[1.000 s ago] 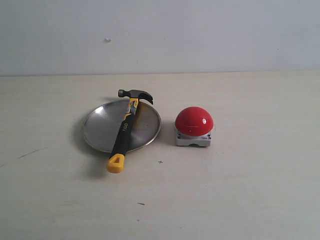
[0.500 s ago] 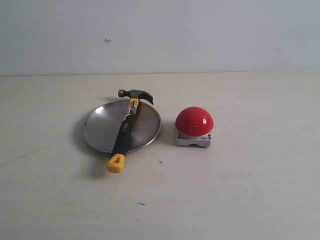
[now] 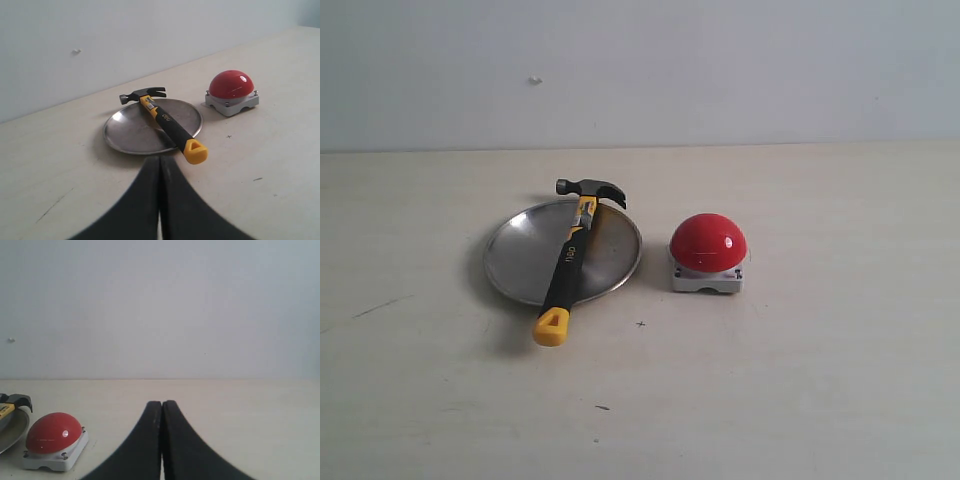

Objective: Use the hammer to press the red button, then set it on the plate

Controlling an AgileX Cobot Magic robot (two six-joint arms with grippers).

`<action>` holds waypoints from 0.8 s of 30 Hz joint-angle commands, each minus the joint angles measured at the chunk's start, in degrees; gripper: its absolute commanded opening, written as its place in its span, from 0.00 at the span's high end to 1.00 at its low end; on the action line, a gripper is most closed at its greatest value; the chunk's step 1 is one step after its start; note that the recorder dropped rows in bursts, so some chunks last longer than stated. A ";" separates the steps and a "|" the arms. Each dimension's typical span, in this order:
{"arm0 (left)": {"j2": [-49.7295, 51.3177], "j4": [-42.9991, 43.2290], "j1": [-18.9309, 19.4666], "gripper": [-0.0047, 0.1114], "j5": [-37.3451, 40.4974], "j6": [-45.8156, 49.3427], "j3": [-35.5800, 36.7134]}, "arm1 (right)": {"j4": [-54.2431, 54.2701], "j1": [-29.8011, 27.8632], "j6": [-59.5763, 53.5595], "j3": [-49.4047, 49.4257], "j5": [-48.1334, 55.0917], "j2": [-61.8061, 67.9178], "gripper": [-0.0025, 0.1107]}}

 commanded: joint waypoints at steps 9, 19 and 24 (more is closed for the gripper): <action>-0.40 0.07 -0.11 0.96 -0.16 -0.22 0.19 | -2.69 -1.28 -1.35 0.23 8.76 -0.63 0.98; -0.40 0.07 -0.11 0.96 -0.16 -0.22 0.19 | -2.57 -1.28 -1.19 5.63 6.04 -0.63 0.98; -0.40 0.07 -0.11 0.96 -0.16 -0.22 0.19 | -2.57 -1.28 -1.19 5.63 5.88 -0.63 0.98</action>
